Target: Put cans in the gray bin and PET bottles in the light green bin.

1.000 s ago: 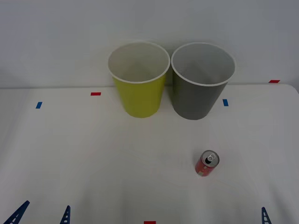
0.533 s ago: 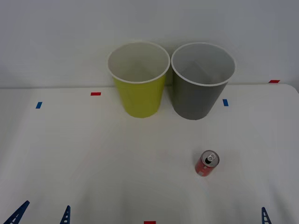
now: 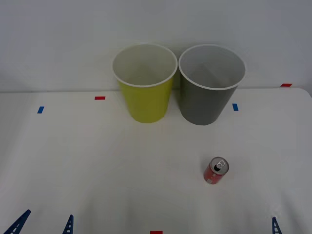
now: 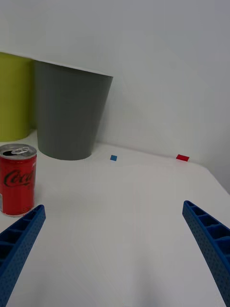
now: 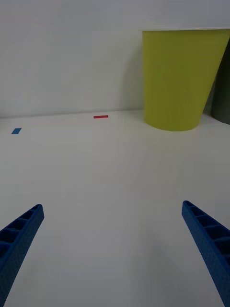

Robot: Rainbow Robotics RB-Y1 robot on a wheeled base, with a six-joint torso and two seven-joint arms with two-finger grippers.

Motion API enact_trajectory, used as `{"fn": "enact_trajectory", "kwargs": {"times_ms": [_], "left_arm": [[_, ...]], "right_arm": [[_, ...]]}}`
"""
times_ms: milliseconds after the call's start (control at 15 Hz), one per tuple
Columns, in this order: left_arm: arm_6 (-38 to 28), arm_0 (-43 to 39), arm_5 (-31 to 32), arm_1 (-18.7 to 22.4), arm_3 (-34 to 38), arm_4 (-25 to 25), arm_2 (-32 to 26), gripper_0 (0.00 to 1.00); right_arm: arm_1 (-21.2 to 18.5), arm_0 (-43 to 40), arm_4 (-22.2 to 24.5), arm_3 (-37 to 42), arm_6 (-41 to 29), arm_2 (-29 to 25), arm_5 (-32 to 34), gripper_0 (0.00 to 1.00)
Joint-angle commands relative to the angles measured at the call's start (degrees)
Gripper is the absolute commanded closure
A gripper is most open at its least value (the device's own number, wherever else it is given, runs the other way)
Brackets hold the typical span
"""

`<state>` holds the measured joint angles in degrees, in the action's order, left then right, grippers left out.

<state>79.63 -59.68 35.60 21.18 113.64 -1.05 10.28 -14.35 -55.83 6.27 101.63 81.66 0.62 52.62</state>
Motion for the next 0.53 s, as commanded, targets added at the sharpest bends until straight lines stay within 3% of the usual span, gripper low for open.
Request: {"fn": "enact_trajectory", "kwargs": {"times_ms": [67, 267, 467, 533], "left_arm": [[0.0, 0.0, 0.0, 0.0, 0.0, 0.0, 0.0, 0.0], [0.0, 0.0, 0.0, 0.0, 0.0, 0.0, 0.0, 0.0], [0.0, 0.0, 0.0, 0.0, 0.0, 0.0, 0.0, 0.0], [0.0, 0.0, 0.0, 0.0, 0.0, 0.0, 0.0, 0.0]], "right_arm": [[0.02, 0.46, -1.88, -0.82, 0.86, 3.6, 0.56, 0.0], [-1.39, 0.2, -1.97, -0.82, 2.18, 5.18, 0.38, 0.0], [-3.32, 0.2, -7.24, -0.82, 3.68, 10.37, -1.81, 0.0], [-3.06, 0.2, -7.94, -0.82, 7.28, 11.51, -1.9, 0.0]]}}
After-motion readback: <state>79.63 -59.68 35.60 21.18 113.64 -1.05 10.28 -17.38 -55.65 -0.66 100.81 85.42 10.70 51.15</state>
